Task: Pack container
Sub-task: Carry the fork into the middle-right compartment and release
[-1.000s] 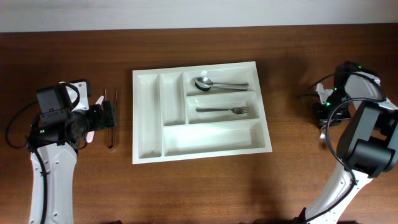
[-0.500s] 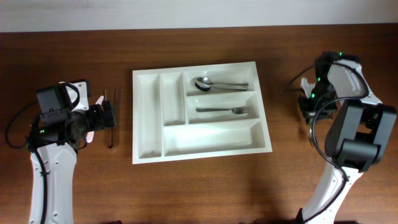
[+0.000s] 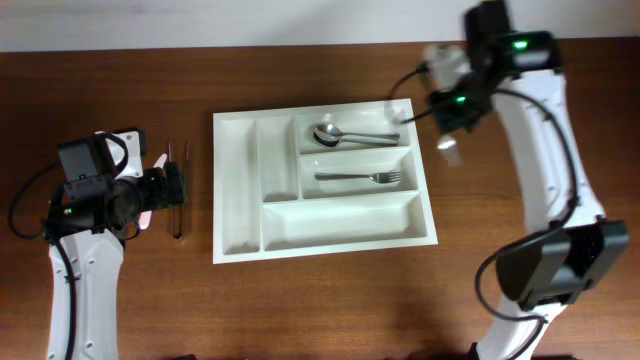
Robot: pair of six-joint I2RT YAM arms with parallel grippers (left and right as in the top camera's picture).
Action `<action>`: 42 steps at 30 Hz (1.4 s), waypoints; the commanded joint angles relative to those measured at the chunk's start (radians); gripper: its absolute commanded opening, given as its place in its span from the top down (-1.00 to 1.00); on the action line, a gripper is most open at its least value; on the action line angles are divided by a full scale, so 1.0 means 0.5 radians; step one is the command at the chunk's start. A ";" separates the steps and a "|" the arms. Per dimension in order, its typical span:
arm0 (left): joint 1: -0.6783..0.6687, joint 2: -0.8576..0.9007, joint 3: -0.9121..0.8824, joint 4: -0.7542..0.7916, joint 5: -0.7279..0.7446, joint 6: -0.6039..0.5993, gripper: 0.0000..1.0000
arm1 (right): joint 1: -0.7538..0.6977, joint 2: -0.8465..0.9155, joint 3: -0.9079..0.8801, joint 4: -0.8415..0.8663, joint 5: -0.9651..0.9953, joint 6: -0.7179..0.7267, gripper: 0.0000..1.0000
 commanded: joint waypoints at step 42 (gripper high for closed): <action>0.009 0.011 0.044 -0.003 -0.014 0.031 -0.98 | 0.269 0.396 0.394 0.078 0.195 -0.449 0.17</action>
